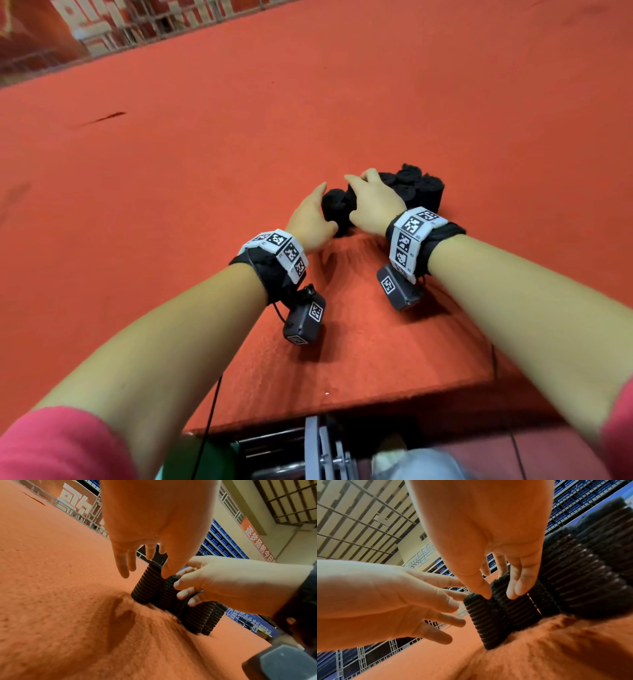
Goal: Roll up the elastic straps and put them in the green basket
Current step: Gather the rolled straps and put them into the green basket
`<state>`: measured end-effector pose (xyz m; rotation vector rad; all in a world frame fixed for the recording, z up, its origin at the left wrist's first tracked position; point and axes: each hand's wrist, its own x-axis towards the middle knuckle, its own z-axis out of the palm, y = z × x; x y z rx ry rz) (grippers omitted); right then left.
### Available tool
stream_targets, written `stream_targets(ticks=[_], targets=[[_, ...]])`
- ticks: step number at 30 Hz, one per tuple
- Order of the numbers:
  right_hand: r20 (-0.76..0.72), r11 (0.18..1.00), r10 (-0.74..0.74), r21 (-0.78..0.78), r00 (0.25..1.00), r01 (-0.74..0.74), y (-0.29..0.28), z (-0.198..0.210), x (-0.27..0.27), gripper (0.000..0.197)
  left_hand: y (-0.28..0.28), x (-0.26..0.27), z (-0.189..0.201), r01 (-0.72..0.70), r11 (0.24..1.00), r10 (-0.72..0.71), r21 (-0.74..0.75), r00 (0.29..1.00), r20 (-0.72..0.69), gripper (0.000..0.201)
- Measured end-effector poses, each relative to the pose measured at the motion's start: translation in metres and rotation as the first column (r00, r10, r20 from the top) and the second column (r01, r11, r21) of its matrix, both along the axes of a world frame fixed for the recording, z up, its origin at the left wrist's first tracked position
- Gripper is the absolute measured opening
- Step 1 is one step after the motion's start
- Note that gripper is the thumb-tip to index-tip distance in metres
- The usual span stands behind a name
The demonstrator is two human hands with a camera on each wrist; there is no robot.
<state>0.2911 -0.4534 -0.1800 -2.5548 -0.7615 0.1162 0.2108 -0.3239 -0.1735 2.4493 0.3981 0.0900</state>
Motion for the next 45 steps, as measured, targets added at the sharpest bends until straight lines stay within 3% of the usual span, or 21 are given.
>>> stream_targets(ticks=[6, 11, 17, 21, 29, 37, 45], targets=[[0.061, 1.0, -0.022, -0.008, 0.998, 0.022, 0.001, -0.001, -0.01, 0.028, 0.002, 0.001, -0.004, 0.037, 0.998, -0.035, 0.045, 0.999, -0.031, 0.081], [0.008, 0.999, 0.035, 0.022, 0.999, -0.036, -0.001, -0.009, -0.015, 0.037, -0.003, -0.004, -0.007, 0.004, 1.0, -0.004, -0.003, 1.0, -0.03, 0.068], [0.015, 0.995, 0.092, 0.025, 0.996, -0.092, 0.001, -0.004, -0.03, 0.033, -0.004, -0.017, -0.003, 0.029, 0.999, -0.03, -0.023, 0.999, -0.042, 0.077], [0.003, 0.991, 0.128, 0.023, 0.992, -0.128, 0.002, 0.015, -0.052, 0.03, 0.002, -0.039, 0.011, 0.012, 0.996, -0.015, -0.088, 0.999, -0.037, 0.06], [0.065, 0.977, 0.206, 0.049, 0.976, -0.209, 0.016, 0.076, -0.129, 0.026, 0.025, -0.122, 0.066, -0.071, 0.988, 0.076, -0.137, 0.997, 0.03, 0.031], [0.106, 0.956, 0.29, 0.024, 0.951, -0.294, 0.032, 0.137, -0.233, 0.022, 0.052, -0.233, 0.126, -0.147, 0.984, 0.152, -0.1, 0.988, 0.038, 0.021], [-0.065, 0.88, 0.474, -0.01, 0.878, -0.475, 0.065, 0.164, -0.328, 0.03, 0.08, -0.337, 0.151, -0.189, 0.982, 0.188, -0.003, 0.979, -0.08, 0.017]])
